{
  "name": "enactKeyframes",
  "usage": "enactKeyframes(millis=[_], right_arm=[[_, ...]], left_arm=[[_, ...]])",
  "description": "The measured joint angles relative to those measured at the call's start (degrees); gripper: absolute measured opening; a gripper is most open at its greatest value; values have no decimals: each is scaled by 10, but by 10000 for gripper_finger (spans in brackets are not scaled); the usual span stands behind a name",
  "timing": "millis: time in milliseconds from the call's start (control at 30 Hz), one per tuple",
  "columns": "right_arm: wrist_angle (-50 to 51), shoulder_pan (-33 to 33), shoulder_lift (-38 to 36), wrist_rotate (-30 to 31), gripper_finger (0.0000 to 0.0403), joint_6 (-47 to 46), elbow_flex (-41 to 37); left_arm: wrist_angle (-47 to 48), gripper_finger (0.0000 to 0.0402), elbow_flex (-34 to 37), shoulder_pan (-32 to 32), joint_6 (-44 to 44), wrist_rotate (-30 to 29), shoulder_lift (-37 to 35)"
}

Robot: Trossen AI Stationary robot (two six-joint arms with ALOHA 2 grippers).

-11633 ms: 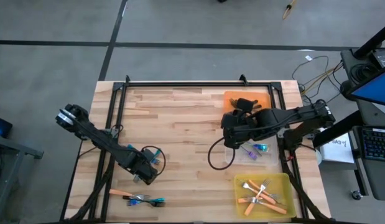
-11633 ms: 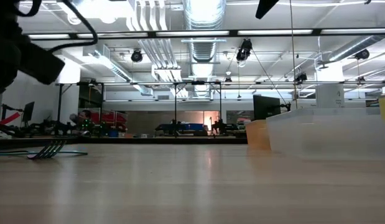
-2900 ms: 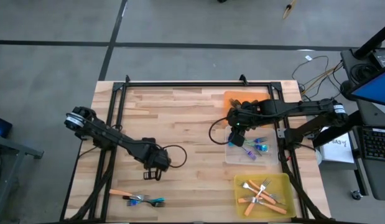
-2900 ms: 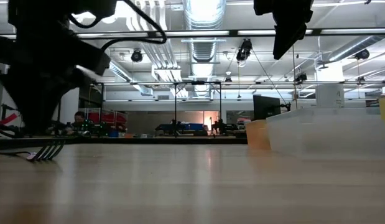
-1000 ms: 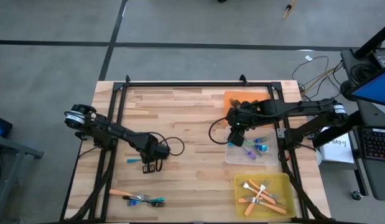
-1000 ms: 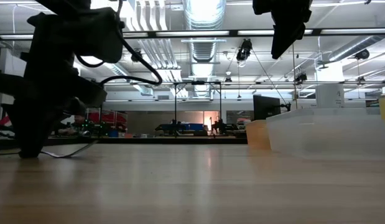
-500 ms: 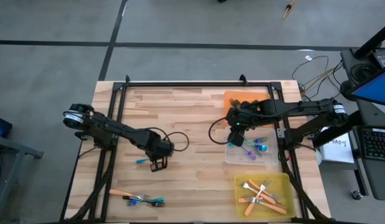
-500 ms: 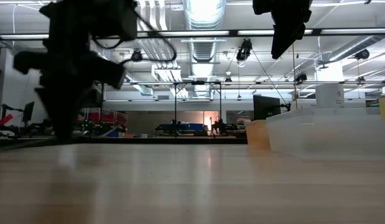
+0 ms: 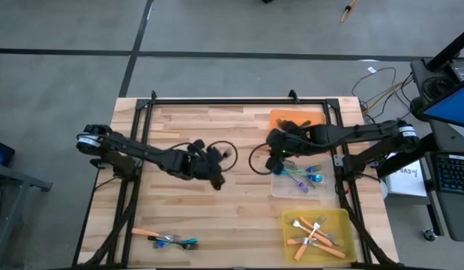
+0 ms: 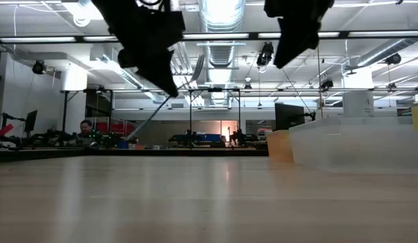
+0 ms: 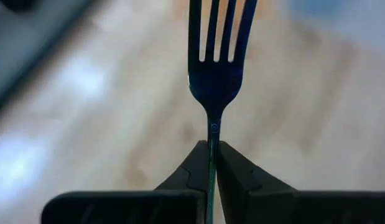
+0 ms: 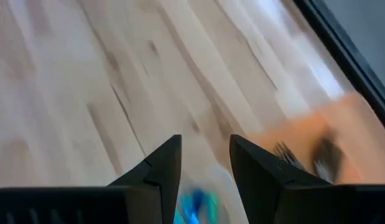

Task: Sort silverware by color (type)
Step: Put the blue fork into the transparent bin

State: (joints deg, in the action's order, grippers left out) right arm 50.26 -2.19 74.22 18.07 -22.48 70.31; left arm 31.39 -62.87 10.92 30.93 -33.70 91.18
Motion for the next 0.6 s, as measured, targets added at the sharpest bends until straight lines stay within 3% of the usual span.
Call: enactKeyframes(millis=[267, 500, 600], right_arm=[[-298, -19, 0, -8, 128, 31, -64], [-577, -26, 0, -30, 128, 38, -156], [-665, -26, 0, 2, 128, 38, -198]], left_arm=[[-115, 0, -1, -15, 37, -162, 2], [-144, 0, 1, -14, 33, -184, 4], [-175, 0, 2, -11, 28, -183, 6]])
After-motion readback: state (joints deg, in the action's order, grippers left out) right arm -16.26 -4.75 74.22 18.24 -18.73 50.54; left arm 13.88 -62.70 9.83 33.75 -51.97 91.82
